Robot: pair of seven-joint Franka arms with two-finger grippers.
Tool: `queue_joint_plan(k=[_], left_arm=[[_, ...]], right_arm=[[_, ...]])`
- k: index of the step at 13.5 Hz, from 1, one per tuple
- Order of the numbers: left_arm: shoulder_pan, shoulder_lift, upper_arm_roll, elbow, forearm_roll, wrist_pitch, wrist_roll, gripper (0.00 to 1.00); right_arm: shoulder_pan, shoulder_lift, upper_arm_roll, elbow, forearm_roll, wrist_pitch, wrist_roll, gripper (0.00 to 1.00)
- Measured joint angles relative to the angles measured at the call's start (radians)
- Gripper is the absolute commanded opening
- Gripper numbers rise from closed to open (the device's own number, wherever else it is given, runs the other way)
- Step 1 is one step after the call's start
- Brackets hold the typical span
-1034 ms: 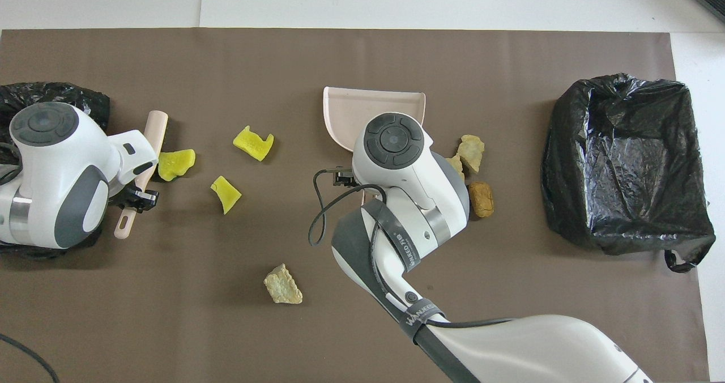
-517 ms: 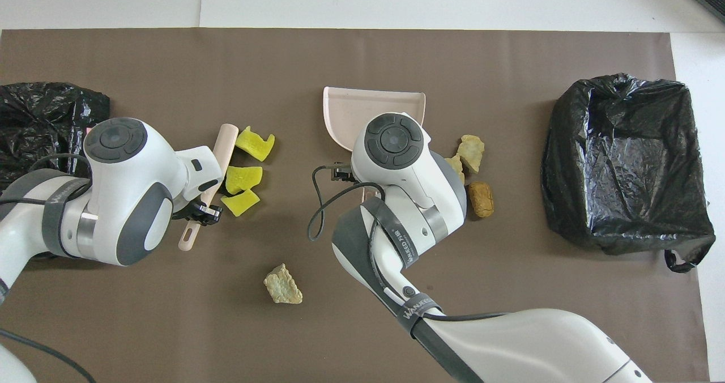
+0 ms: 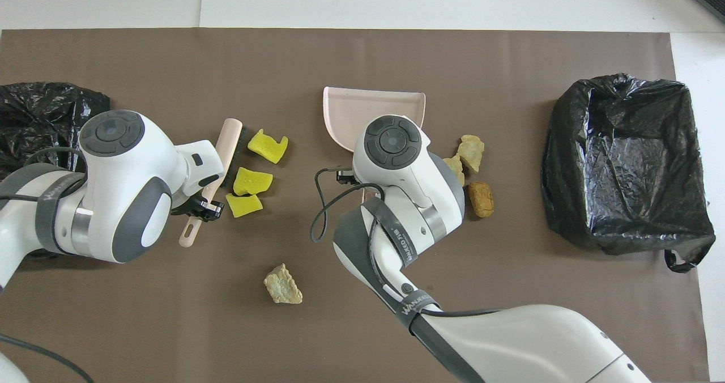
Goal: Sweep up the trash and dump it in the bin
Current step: 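Sweep yellow pieces with the brush while the right gripper turns the dustpan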
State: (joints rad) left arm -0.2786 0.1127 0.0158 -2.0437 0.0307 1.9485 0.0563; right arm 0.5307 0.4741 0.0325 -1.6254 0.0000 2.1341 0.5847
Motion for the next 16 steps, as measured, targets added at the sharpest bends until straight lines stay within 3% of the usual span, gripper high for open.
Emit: queue_joint_plan(k=[7, 10, 13, 16], left_arm=[[0.050, -0.020, 0.011, -0.055, 0.000, -0.006, 0.001, 0.00], [0.051, -0.051, 0.006, -0.098, 0.000, -0.006, -0.003, 0.00], [0.049, -0.069, -0.001, -0.123, -0.005, -0.003, -0.007, 0.00], [0.033, -0.070, -0.007, -0.132, -0.014, 0.037, -0.024, 0.00]], right_arm=[[-0.009, -0.037, -0.008, 0.002, -0.005, -0.025, -0.063, 0.00], [-0.005, -0.155, -0.006, -0.048, -0.005, -0.154, -0.339, 0.00], [-0.009, -0.302, -0.007, -0.187, -0.015, -0.173, -0.624, 0.00], [-0.010, -0.389, -0.007, -0.306, -0.021, -0.162, -0.890, 0.00]])
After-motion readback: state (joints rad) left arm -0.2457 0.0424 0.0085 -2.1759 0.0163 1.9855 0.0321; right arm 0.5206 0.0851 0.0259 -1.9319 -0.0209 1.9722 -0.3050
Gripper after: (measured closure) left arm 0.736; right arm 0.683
